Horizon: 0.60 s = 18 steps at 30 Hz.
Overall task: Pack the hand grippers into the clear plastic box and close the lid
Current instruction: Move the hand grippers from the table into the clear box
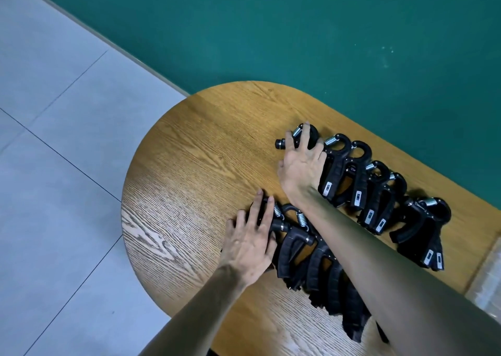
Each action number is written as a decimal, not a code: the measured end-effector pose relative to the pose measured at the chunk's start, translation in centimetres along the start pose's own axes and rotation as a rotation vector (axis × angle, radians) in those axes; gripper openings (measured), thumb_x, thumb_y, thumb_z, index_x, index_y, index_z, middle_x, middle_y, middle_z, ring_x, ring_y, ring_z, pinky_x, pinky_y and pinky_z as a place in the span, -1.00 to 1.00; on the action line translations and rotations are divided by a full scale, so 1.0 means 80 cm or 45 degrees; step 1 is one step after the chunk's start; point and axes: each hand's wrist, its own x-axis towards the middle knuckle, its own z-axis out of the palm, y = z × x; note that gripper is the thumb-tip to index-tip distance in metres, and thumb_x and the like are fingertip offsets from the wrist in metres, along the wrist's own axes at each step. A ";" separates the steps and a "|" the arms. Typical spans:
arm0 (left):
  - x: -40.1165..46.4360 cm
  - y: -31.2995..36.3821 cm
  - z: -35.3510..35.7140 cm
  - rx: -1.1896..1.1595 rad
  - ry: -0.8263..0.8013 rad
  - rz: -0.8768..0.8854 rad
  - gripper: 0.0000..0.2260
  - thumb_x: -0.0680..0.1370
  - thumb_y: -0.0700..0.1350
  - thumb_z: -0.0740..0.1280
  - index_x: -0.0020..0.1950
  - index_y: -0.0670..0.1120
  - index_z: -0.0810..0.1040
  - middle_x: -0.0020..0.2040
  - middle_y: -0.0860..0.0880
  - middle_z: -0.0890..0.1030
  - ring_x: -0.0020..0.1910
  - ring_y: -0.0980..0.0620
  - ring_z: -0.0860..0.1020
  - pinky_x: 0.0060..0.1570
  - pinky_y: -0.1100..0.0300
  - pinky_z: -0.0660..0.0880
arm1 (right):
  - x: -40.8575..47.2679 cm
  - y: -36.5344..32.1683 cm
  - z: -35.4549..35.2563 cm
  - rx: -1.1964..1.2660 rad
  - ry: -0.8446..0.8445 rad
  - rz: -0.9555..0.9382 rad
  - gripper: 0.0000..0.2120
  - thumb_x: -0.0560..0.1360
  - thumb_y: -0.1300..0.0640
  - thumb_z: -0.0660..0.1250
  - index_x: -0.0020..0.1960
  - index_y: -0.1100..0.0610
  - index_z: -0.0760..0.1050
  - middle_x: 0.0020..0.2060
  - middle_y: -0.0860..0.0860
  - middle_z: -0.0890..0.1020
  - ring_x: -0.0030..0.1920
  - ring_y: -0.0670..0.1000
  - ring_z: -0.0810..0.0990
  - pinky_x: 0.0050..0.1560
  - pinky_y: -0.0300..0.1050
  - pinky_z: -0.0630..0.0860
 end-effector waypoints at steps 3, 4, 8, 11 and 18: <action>-0.001 -0.001 0.000 0.001 -0.021 -0.013 -0.25 0.68 0.10 0.07 0.55 0.05 -0.50 0.56 -0.04 -0.51 0.34 -0.07 0.25 0.43 -0.13 0.27 | -0.004 0.014 0.002 0.024 0.049 -0.120 -0.32 0.54 0.17 0.26 0.60 -0.03 0.11 0.62 0.11 -0.05 0.34 0.27 0.30 0.24 0.13 0.32; -0.002 -0.002 0.000 0.011 -0.026 -0.020 -0.24 0.68 0.10 0.08 0.54 0.05 -0.52 0.55 -0.05 -0.52 0.35 -0.08 0.25 0.45 -0.14 0.25 | -0.006 0.018 0.000 0.032 0.061 -0.146 -0.31 0.53 0.18 0.26 0.60 -0.03 0.11 0.63 0.10 -0.04 0.28 0.23 0.31 0.20 0.10 0.32; -0.010 -0.007 -0.009 0.068 -0.027 -0.041 -0.20 0.68 0.11 0.08 0.48 0.02 -0.60 0.54 -0.07 -0.53 0.36 -0.08 0.23 0.45 -0.06 0.23 | -0.012 0.025 -0.014 0.050 0.107 -0.176 -0.28 0.51 0.19 0.27 0.61 -0.04 0.12 0.63 0.09 -0.07 0.23 0.22 0.31 0.19 0.13 0.34; -0.019 -0.010 -0.024 0.111 -0.046 -0.044 -0.21 0.68 0.10 0.06 0.47 0.01 -0.62 0.54 -0.08 -0.54 0.38 -0.09 0.24 0.45 -0.08 0.25 | -0.028 0.031 -0.031 0.028 0.119 -0.196 -0.29 0.52 0.17 0.26 0.62 -0.03 0.10 0.63 0.10 -0.10 0.19 0.21 0.33 0.17 0.16 0.39; -0.050 0.018 -0.091 0.179 0.032 -0.082 -0.27 0.69 0.10 0.01 0.53 -0.04 -0.53 0.59 -0.15 -0.43 0.32 -0.12 0.29 0.37 -0.11 0.33 | -0.120 0.063 -0.098 0.107 0.122 -0.105 -0.26 0.51 0.16 0.29 0.62 -0.03 0.09 0.63 0.09 -0.10 0.07 0.17 0.31 -0.05 0.09 0.51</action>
